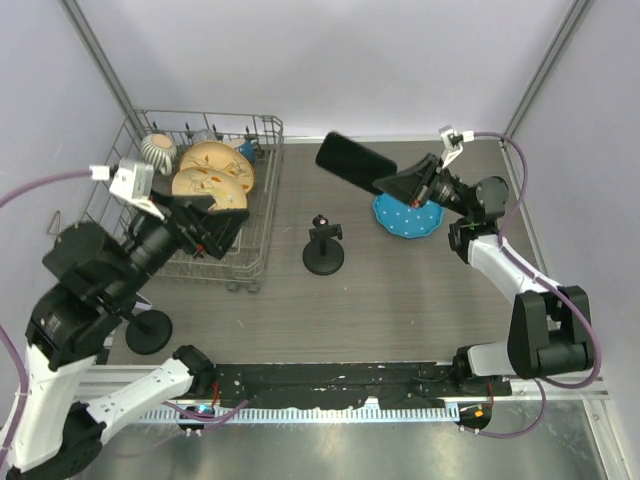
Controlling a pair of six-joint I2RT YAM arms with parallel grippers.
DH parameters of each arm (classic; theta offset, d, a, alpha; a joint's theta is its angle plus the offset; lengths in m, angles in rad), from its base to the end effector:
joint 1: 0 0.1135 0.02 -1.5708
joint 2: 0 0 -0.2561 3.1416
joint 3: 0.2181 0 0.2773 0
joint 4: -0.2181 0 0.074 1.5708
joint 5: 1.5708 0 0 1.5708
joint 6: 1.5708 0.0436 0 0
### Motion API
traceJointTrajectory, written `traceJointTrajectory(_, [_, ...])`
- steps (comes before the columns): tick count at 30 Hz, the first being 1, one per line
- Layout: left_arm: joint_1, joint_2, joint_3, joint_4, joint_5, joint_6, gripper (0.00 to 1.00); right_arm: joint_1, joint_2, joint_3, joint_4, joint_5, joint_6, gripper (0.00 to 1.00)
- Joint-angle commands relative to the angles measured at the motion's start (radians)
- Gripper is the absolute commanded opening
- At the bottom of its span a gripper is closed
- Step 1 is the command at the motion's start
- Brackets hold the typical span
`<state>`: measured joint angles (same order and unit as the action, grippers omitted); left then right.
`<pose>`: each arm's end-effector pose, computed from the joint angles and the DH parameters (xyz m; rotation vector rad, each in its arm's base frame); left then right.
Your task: Place the phone on the phone stand
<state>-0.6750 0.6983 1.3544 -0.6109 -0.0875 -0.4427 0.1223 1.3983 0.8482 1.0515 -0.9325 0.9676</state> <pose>0.0953 -0.0714 0.4962 0.1114 1.5796 -0.8188 0.3192 0.0745 0.3235 -0.3950 1.3648 1.4136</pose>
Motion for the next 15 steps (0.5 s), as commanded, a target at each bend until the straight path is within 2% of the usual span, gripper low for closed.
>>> traceJointTrajectory(1, [-0.003, 0.226, 0.273, -0.28, 0.193, 0.131, 0.9, 0.025, -0.137, -0.046, 0.318, -0.25, 0.124, 0.01])
traceJointTrajectory(3, [-0.001, 0.286, 0.377, -0.343, 0.253, 0.174, 0.9, 0.027, -0.139, -0.064, 0.454, -0.29, 0.279, 0.01])
traceJointTrajectory(5, [-0.001, 0.345, 0.42, -0.378, 0.346, 0.214, 0.9, 0.033, -0.151, -0.063, 0.56, -0.298, 0.341, 0.01])
traceJointTrajectory(11, [-0.003, 0.42, 0.46, -0.383, 0.549, 0.262, 0.89, 0.155, -0.127, -0.04, 0.561, -0.37, 0.364, 0.01])
traceJointTrajectory(15, [-0.003, 0.452, 0.514, -0.403, 0.546, 0.26, 0.91, 0.235, -0.091, -0.014, 0.547, -0.391, 0.358, 0.01])
